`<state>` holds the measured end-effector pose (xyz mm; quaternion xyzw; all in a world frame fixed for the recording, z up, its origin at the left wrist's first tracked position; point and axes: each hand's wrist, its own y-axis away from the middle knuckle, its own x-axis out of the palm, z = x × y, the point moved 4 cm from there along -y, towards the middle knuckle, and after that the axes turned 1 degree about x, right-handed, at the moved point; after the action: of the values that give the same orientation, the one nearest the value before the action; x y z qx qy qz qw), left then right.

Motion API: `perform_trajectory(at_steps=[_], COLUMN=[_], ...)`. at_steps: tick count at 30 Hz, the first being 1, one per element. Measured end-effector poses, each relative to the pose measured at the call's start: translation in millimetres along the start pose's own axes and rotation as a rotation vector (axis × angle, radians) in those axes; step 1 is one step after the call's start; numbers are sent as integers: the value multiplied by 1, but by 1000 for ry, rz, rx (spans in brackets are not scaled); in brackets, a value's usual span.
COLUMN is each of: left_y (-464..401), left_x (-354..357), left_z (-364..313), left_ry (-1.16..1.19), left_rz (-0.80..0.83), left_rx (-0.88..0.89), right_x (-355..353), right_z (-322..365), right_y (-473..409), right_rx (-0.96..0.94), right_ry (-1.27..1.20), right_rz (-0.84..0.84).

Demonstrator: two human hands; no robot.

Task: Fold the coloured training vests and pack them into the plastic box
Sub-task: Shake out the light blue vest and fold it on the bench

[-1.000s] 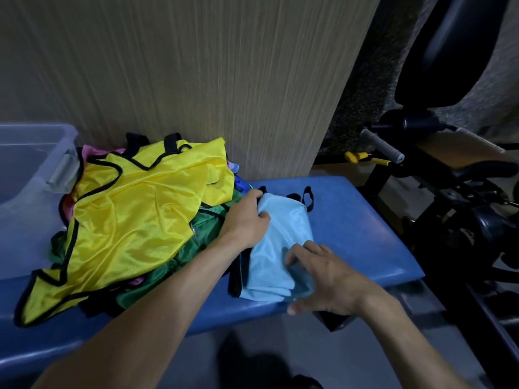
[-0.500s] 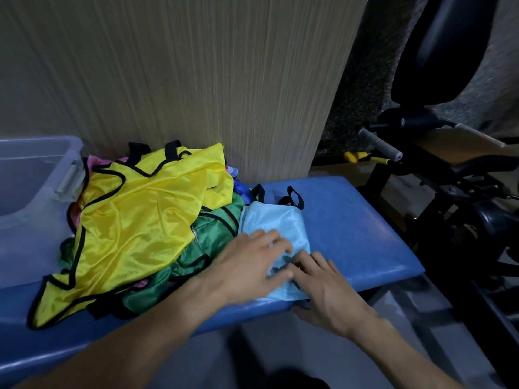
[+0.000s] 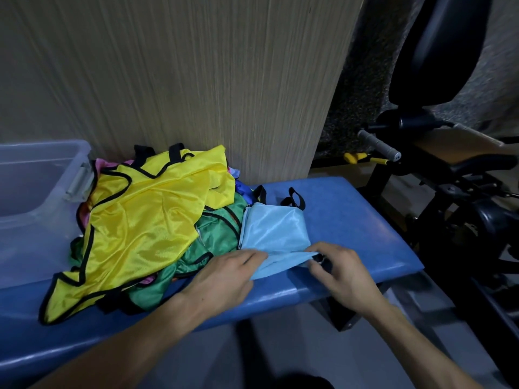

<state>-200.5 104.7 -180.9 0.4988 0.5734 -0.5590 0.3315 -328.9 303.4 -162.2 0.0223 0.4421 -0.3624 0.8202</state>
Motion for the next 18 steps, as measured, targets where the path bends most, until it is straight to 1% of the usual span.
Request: perform_trajectory(at_steps=[1, 3, 5, 6, 7, 9, 11, 12, 14, 16, 18], left_y=[0, -1, -3, -5, -7, -16, -31, -41, -61, -80, -98], left_x=[0, -5, -12, -15, -20, -33, -55, -67, -89, -100, -94], left_z=[2, 4, 5, 5, 4, 2, -6, -12, -19, -17, -5], left_ry=[9, 91, 240, 299, 343, 451, 631, 729, 869, 996, 1103], left_rz=[-22, -77, -123, -139, -168, -260, -368, -414, -488, -503, -446], left_rx=[-35, -114, -191, -226, -260, -322, -334, -338, -353, -387, -477], right_x=[-3, -3, 4, 5, 0, -18, -42, -53, -70, -80, -83], right_z=[0, -3, -8, -12, -14, -7, 8, 16, 29, 35, 29], right_y=[-2, -4, -2, -2, -4, -12, -21, -26, -35, -43, -51], right_rx=[13, 9, -25, -31, -19, 23, 45, 49, 54, 85, 178], right_ry=[-45, -60, -23, -31, -76, -281, -534, -622, -705, -777, -856], right_rz=[-3, 56, 128, 116, 73, -39, -148, -202, -312, -380, -397])
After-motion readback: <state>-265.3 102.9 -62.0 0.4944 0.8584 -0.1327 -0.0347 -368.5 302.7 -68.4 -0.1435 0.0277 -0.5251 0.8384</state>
